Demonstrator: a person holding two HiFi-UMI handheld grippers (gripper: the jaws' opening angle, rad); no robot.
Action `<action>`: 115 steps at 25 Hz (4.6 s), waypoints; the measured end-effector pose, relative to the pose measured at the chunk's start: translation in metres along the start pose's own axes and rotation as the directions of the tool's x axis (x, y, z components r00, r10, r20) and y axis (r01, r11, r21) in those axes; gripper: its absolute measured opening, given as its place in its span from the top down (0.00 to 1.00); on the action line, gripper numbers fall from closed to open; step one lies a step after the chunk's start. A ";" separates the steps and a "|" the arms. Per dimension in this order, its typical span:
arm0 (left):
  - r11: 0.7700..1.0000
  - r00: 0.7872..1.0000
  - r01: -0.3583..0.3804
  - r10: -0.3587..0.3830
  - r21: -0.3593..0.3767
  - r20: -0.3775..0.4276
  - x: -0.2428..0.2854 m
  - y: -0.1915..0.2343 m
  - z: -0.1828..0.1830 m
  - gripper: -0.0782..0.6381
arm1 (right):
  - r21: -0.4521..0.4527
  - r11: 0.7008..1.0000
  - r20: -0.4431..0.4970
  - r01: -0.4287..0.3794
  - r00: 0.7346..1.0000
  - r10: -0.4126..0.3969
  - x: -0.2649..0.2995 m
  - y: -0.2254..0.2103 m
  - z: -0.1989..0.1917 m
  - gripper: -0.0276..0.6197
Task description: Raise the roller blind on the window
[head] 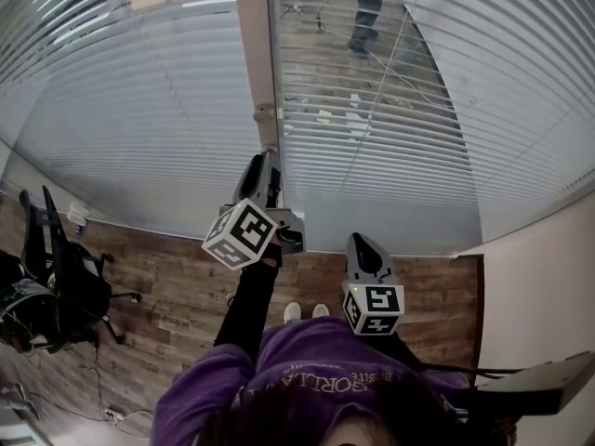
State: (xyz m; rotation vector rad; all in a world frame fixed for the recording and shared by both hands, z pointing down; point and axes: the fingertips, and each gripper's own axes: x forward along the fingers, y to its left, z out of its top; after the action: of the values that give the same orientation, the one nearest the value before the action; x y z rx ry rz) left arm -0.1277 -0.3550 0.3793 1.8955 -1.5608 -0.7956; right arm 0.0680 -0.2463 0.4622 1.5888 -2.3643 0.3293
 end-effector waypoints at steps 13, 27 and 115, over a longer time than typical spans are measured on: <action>0.395 0.978 0.019 0.182 0.918 -0.098 0.009 -0.008 -0.019 0.72 | -0.014 1.000 -0.007 -0.022 1.000 0.022 -0.002 0.007 -0.001 0.96; 0.992 0.990 -0.080 0.069 -0.093 -0.120 0.008 0.001 -0.008 0.72 | -0.009 1.000 -0.006 -0.008 1.000 0.008 -0.001 0.002 0.000 0.96; 0.575 0.980 0.005 0.159 0.818 -0.117 0.003 -0.005 -0.023 0.72 | -0.033 0.999 -0.018 -0.021 1.000 0.020 0.009 0.009 -0.010 0.96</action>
State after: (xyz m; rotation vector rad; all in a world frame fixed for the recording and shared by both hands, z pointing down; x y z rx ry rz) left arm -0.1067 -0.3565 0.3913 2.3821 -2.0778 0.2534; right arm 0.0576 -0.2475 0.4738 1.5412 -2.3621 0.3054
